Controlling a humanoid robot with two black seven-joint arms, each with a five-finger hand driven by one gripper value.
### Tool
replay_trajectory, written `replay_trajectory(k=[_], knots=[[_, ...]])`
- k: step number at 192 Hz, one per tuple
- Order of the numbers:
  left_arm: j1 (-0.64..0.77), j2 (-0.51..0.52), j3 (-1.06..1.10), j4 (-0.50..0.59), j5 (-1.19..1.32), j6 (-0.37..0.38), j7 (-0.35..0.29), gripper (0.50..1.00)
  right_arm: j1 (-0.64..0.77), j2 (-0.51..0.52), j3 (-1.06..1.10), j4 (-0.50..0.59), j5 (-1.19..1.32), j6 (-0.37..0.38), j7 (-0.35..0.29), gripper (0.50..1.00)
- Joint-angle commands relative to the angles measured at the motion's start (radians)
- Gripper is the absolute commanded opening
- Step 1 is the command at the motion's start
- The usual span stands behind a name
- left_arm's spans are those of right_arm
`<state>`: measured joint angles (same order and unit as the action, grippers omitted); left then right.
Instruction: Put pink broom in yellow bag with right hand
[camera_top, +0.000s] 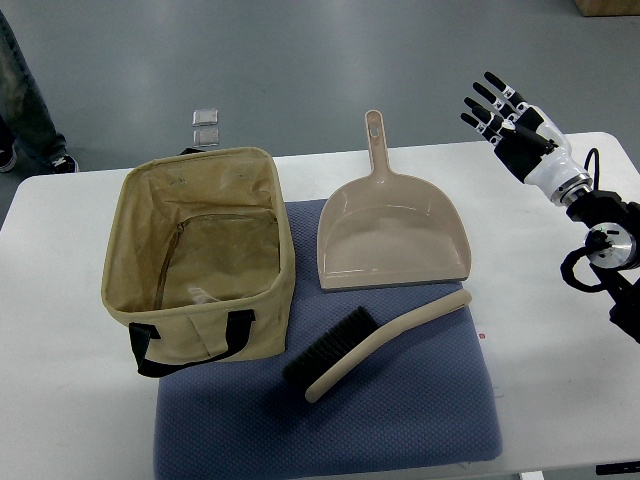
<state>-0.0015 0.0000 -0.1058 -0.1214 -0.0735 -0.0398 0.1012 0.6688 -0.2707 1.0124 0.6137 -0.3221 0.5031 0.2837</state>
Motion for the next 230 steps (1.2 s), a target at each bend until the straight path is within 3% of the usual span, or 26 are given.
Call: replay_trajectory(k=[1, 150, 199, 230], knots=[[0.0, 0.0, 0.0, 0.0, 0.0, 0.0, 0.0, 1.0, -0.002, 0.002, 0.002, 0.0, 0.0, 0.0, 0.0, 0.928], [0.0, 0.0, 0.0, 0.0, 0.0, 0.0, 0.0, 1.0, 0.003, -0.01, -0.005, 0.001, -0.002, 0.0, -0.001, 0.928], [0.0, 0.0, 0.0, 0.0, 0.0, 0.0, 0.0, 1.0, 0.017, -0.055, -0.034, 0.04, -0.015, 0.002, 0.006, 0.926], [0.0, 0.0, 0.0, -0.001, 0.0, 0.0, 0.0, 1.0, 0.061, -0.156, -0.222, 0.133, -0.025, 0.005, 0.032, 0.924]])
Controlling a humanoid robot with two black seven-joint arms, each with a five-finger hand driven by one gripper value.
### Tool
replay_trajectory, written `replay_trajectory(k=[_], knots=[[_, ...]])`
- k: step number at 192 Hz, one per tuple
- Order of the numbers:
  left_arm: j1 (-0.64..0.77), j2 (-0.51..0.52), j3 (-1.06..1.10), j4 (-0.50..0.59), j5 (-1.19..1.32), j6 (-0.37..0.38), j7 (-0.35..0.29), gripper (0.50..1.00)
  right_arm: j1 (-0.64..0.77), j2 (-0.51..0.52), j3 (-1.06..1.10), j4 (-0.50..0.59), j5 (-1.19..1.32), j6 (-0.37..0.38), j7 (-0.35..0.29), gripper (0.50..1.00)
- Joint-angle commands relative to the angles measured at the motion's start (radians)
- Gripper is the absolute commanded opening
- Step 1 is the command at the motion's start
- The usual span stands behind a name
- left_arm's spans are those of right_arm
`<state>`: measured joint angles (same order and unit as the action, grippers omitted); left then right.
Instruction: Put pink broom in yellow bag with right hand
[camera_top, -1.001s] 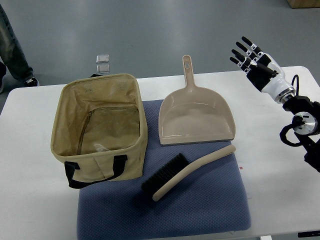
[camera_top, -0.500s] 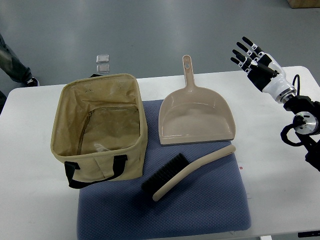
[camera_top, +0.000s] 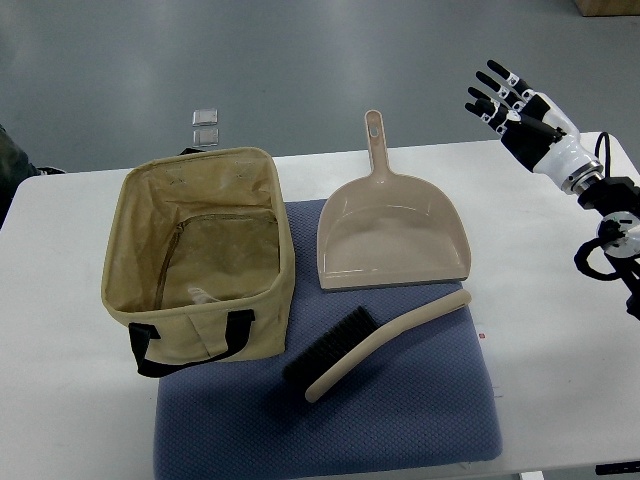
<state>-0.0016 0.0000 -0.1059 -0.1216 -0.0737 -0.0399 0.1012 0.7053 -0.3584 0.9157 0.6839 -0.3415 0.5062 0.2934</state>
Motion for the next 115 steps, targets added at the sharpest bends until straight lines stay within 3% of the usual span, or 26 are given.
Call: replay_trajectory(k=[1, 28, 64, 97, 115], knots=[[0.0, 0.0, 0.0, -0.001, 0.0, 0.0, 0.0, 1.0, 0.028, -0.077, -0.141, 0.071, -0.007, 0.002, 0.027, 0.924], [0.0, 0.0, 0.0, 0.0, 0.0, 0.0, 0.0, 1.0, 0.076, -0.165, -0.31, 0.184, -0.053, -0.008, 0.11, 0.921], [0.0, 0.0, 0.0, -0.001, 0.0, 0.0, 0.0, 1.0, 0.092, -0.218, -0.39, 0.284, -0.234, -0.023, 0.145, 0.919], [0.0, 0.0, 0.0, 0.0, 0.0, 0.0, 0.0, 1.0, 0.099, -0.264, -0.471, 0.379, -0.409, -0.075, 0.208, 0.919], [0.0, 0.0, 0.0, -0.001, 0.0, 0.0, 0.0, 1.0, 0.115, -0.287, -0.52, 0.45, -0.496, -0.141, 0.224, 0.919]])
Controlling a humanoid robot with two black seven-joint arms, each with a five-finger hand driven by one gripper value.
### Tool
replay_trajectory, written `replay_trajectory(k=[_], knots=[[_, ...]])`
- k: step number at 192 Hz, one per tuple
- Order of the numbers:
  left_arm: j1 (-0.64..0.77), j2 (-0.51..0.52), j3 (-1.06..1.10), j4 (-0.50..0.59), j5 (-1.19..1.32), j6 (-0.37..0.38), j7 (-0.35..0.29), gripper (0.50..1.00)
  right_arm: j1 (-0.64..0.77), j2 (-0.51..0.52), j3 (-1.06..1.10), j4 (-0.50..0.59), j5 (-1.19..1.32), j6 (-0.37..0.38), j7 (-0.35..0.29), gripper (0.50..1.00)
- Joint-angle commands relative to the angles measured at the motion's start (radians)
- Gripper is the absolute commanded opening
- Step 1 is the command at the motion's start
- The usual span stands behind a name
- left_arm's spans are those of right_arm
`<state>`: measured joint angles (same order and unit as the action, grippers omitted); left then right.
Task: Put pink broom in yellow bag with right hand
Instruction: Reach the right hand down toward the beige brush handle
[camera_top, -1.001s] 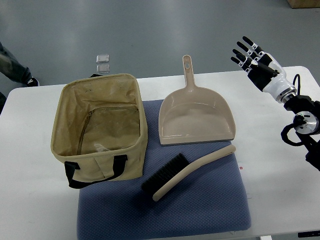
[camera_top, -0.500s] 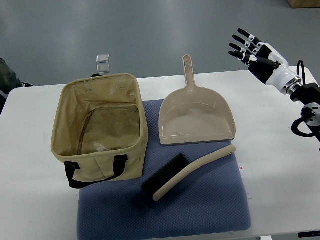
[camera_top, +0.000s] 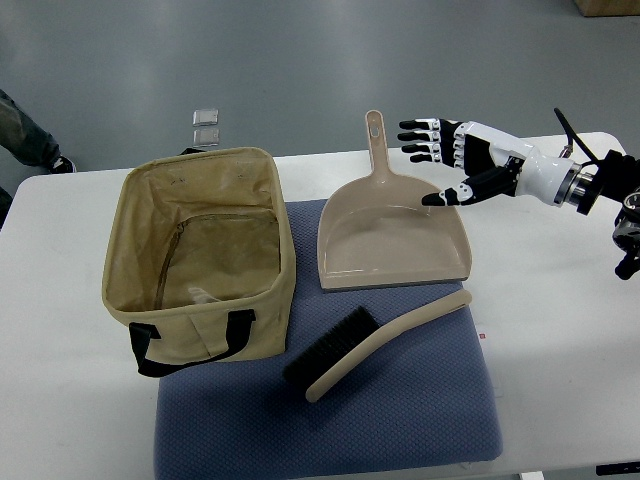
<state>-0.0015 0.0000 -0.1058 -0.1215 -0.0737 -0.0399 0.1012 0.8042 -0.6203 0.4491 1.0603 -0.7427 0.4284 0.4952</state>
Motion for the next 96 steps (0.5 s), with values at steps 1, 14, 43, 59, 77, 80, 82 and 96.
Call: replay_trajectory(k=[1, 14, 43, 59, 77, 80, 82, 96], knots=[[0.0, 0.0, 0.0, -0.001, 0.0, 0.0, 0.0, 1.0, 0.016, -0.026, -0.053, 0.073, -0.095, -0.063, 0.022, 0.919], [0.0, 0.0, 0.0, 0.0, 0.0, 0.0, 0.0, 1.0, 0.021, -0.041, -0.096, 0.131, -0.179, -0.115, 0.026, 0.919], [0.0, 0.0, 0.0, 0.0, 0.0, 0.0, 0.0, 1.0, 0.021, -0.056, -0.17, 0.216, -0.391, -0.235, 0.034, 0.919], [0.0, 0.0, 0.0, 0.0, 0.0, 0.0, 0.0, 1.0, 0.02, -0.056, -0.224, 0.24, -0.51, -0.325, 0.034, 0.917], [0.0, 0.0, 0.0, 0.0, 0.0, 0.0, 0.0, 1.0, 0.02, -0.056, -0.286, 0.257, -0.615, -0.416, 0.034, 0.915], [0.0, 0.0, 0.0, 0.0, 0.0, 0.0, 0.0, 1.0, 0.018, -0.056, -0.293, 0.257, -0.624, -0.425, 0.034, 0.915], [0.0, 0.0, 0.0, 0.0, 0.0, 0.0, 0.0, 1.0, 0.018, -0.056, -0.299, 0.259, -0.636, -0.433, 0.034, 0.915], [0.0, 0.0, 0.0, 0.0, 0.0, 0.0, 0.0, 1.0, 0.016, -0.055, -0.328, 0.262, -0.699, -0.485, 0.029, 0.911]])
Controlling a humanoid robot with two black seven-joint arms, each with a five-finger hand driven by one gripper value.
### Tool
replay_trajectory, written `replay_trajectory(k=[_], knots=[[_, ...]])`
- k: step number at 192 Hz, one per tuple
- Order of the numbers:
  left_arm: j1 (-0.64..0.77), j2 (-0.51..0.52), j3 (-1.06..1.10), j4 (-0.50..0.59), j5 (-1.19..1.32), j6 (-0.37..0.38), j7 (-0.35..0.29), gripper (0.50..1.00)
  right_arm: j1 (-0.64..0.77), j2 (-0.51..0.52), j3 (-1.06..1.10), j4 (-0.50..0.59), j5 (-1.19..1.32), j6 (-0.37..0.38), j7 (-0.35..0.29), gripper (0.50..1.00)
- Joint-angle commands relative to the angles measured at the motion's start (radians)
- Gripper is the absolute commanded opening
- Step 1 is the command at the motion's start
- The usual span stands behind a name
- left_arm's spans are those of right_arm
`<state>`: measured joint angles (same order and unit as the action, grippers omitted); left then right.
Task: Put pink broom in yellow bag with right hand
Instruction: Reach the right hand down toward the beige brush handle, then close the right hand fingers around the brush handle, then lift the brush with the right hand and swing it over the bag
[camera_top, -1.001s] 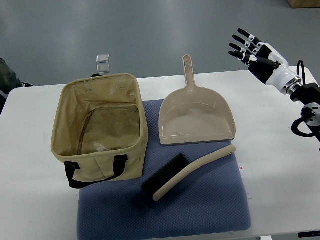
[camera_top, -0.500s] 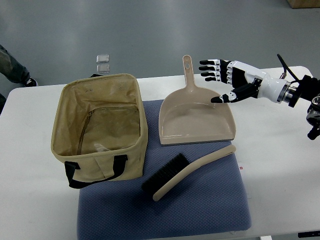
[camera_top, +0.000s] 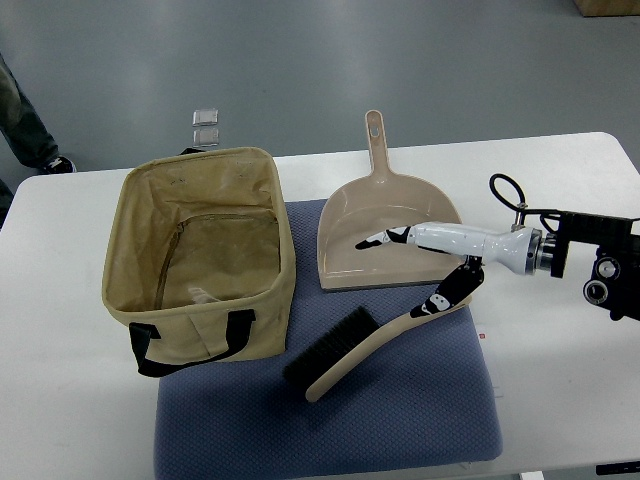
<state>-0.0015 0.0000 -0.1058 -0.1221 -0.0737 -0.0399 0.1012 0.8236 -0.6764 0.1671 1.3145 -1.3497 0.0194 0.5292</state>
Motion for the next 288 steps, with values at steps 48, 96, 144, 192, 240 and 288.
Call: replay_trajectory(k=[48, 96, 144, 192, 240, 288], knots=[[0.0, 0.0, 0.0, 0.001, 0.0, 0.0, 0.0, 1.0, -0.005, -0.012, -0.123, 0.006, -0.238, -0.18, -0.051, 0.832], [0.0, 0.0, 0.0, 0.001, 0.0, 0.0, 0.0, 1.0, -0.005, -0.012, -0.161, 0.006, -0.286, -0.223, -0.118, 0.768], [0.0, 0.0, 0.0, 0.001, 0.0, 0.0, 0.0, 1.0, -0.009, -0.006, -0.161, 0.005, -0.315, -0.236, -0.153, 0.756], [0.0, 0.0, 0.0, -0.001, 0.0, 0.0, 0.0, 1.0, -0.009, 0.0, -0.161, 0.0, -0.324, -0.249, -0.164, 0.609], [0.0, 0.0, 0.0, -0.001, 0.0, 0.0, 0.0, 1.0, -0.003, -0.002, -0.161, -0.006, -0.327, -0.286, -0.166, 0.5], [0.0, 0.0, 0.0, 0.001, 0.0, 0.0, 0.0, 1.0, 0.015, -0.022, -0.146, -0.009, -0.312, -0.335, -0.164, 0.5]])
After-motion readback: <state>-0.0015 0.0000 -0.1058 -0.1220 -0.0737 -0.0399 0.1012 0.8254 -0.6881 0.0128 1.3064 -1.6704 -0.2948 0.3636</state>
